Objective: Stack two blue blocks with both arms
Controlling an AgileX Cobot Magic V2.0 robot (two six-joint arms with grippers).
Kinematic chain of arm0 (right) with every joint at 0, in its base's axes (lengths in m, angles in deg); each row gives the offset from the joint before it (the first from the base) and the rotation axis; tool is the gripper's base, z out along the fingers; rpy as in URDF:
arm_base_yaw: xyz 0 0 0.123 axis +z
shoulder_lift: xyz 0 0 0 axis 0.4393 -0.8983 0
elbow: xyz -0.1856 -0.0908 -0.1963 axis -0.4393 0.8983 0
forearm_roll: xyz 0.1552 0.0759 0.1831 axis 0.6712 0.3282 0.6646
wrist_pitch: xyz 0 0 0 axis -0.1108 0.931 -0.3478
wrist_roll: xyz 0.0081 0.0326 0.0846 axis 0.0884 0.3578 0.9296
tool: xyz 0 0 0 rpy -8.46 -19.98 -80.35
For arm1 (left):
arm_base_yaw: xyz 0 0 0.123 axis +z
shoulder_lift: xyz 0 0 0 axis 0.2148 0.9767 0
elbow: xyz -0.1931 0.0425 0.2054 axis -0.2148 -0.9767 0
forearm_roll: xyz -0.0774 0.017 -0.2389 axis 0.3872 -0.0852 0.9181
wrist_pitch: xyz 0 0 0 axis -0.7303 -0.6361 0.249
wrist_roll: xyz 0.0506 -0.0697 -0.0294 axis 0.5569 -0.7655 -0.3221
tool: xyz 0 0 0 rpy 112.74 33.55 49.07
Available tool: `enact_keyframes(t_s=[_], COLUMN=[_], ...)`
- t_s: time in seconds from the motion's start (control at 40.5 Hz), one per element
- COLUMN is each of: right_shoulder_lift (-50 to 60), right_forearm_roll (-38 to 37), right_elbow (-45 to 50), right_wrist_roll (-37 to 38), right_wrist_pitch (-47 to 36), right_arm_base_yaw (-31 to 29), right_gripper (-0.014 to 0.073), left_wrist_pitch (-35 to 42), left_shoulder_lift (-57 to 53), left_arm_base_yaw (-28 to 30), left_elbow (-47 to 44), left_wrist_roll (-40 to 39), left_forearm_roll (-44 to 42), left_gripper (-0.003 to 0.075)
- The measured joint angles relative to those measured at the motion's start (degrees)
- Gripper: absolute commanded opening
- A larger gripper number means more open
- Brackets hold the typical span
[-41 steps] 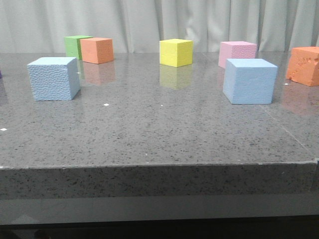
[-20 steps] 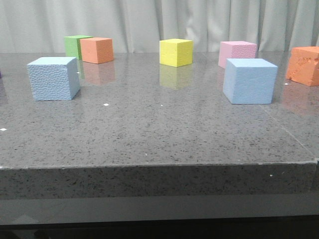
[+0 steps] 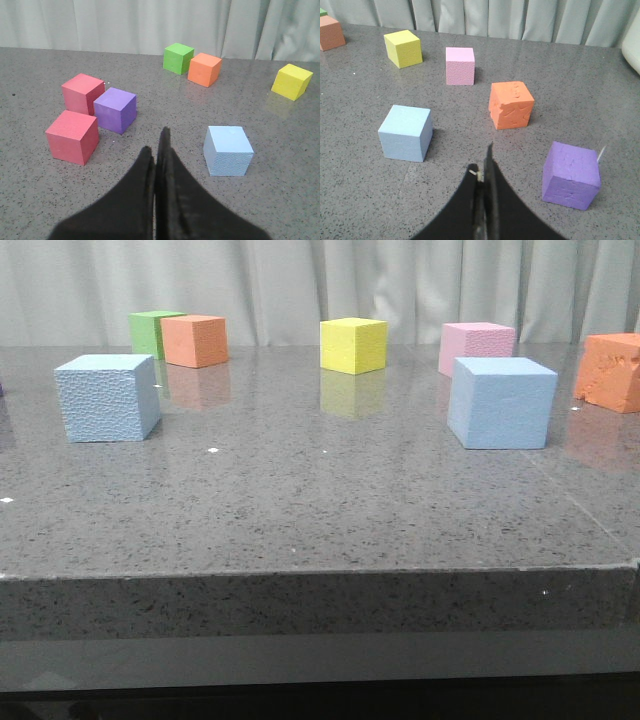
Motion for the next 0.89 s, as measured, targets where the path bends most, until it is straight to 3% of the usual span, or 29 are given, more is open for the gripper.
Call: enact_keyframes(t_s=[0.074,0.173,0.271,0.888], right_shoulder_lift=[0.00,0.00,0.00,0.00], right_forearm_roll=[0.00,0.00,0.00,0.33], right_elbow=[0.00,0.00,0.00,0.00], right_wrist_roll=[0.00,0.00,0.00,0.00], right_wrist_pitch=[-0.72,-1.76,-2.31,-2.47], right_arm_base_yaw=[0.00,0.00,0.00,0.00], right_gripper=[0.0205,0.0465,0.0596,0.0602], left_wrist_pitch=[0.00,0.00,0.00,0.00], left_shoulder_lift=[0.00,0.00,0.00,0.00], left_arm_base_yaw=[0.00,0.00,0.00,0.00], left_elbow=[0.00,0.00,0.00,0.00], left_wrist_roll=[0.00,0.00,0.00,0.00], left_forearm_roll=[-0.18,-2.08,-3.41,-3.83], left_gripper=[0.0133,0.0390,0.0530,0.0532])
